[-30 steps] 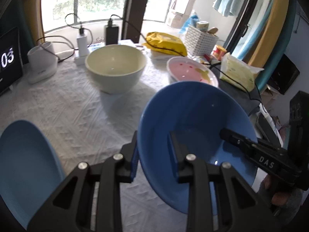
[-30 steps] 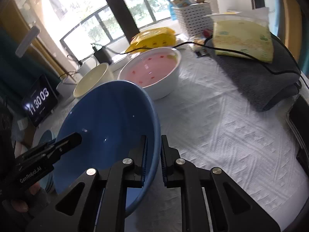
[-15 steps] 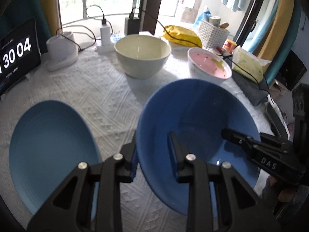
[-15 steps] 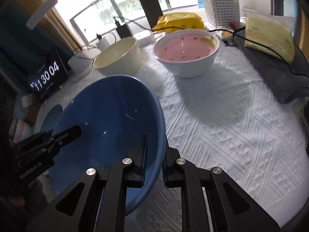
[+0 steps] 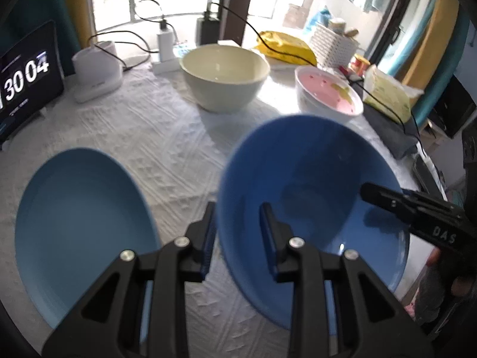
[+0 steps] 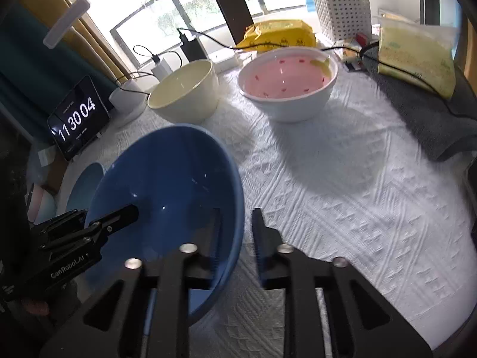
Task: Organize plates and bowls
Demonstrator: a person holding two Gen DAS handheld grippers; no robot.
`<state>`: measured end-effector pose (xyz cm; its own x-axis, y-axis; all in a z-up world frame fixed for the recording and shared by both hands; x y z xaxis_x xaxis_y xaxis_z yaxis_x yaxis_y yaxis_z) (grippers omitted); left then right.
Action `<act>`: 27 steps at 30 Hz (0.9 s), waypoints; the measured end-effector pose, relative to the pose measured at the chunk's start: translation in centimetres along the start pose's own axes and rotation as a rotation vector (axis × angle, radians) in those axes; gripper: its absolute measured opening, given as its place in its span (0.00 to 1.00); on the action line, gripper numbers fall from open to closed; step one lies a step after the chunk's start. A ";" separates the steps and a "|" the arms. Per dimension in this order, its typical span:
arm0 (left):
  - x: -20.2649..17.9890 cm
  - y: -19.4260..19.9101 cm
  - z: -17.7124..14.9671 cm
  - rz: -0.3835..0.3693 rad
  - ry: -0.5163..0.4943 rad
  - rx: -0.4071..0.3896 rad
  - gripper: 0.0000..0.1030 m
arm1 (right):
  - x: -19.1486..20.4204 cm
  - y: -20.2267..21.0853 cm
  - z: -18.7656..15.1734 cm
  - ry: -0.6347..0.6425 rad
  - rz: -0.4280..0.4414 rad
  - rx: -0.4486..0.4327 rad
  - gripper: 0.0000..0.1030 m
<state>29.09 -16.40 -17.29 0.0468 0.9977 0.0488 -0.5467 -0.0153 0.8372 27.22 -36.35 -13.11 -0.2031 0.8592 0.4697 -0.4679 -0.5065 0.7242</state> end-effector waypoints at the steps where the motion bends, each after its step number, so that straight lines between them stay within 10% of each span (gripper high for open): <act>1: 0.3 0.2 0.1 0.005 0.007 -0.007 0.31 | -0.1 0.3 0.2 0.000 0.004 -0.005 0.31; 7: 1.8 0.7 1.2 0.056 0.015 -0.053 0.46 | -0.1 2.2 1.5 0.052 -0.041 -0.057 0.36; 27: 3.7 0.2 9.1 0.035 0.089 -0.125 0.47 | -2.8 2.7 9.4 0.056 -0.011 -0.146 0.38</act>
<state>36.76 -13.34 -12.05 -0.0452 0.9987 0.0240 -0.6467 -0.0476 0.7613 34.58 -40.83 -7.74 -0.2425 0.8695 0.4303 -0.5897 -0.4843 0.6463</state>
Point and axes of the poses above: each gripper's, at about its wrist camera, not at the fingertips, and y roughly against the way its jaws point, x to its left, z to its top, the point moved 2 cm from there along -y, roughly the way its jaws point, and after that the axes turned 14 degrees about z, right-handed, at the moved point
